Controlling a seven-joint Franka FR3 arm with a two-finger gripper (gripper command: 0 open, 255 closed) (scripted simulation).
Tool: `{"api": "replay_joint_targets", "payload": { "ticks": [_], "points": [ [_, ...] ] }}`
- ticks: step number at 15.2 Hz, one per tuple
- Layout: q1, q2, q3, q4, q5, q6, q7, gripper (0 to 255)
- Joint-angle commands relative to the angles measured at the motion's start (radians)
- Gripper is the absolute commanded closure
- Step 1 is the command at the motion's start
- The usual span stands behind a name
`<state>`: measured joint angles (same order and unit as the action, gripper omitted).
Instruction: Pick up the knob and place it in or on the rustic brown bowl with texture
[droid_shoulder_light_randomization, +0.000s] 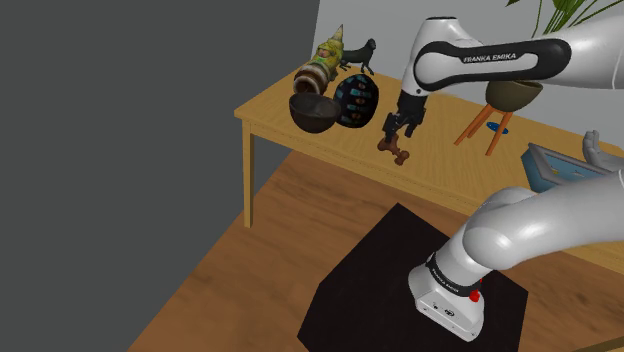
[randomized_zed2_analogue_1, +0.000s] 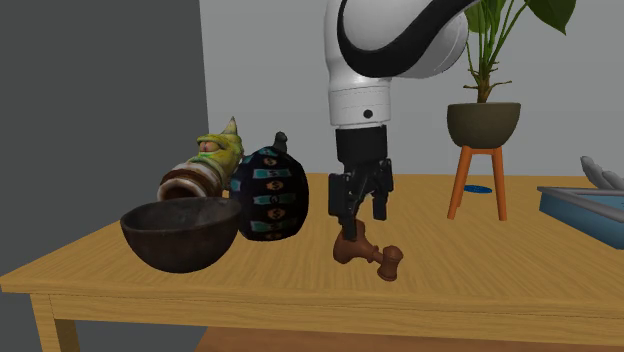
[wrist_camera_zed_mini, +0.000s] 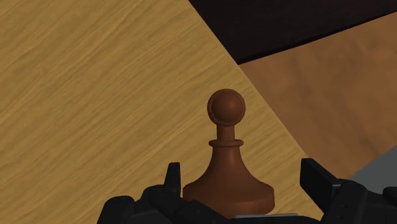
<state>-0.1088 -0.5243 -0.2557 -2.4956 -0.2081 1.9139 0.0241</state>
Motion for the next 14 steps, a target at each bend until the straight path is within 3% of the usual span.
{"api": "replay_joint_targets", "payload": {
  "ticks": [1,8,14],
  "points": [
    [-0.004,0.027,-0.012,-0.014,-0.007,0.037,-0.005,0],
    [-0.01,0.056,-0.027,-0.082,-0.019,0.134,-0.003,0],
    [-0.01,0.056,-0.027,-0.082,-0.019,0.134,-0.003,0]
  ]
}}
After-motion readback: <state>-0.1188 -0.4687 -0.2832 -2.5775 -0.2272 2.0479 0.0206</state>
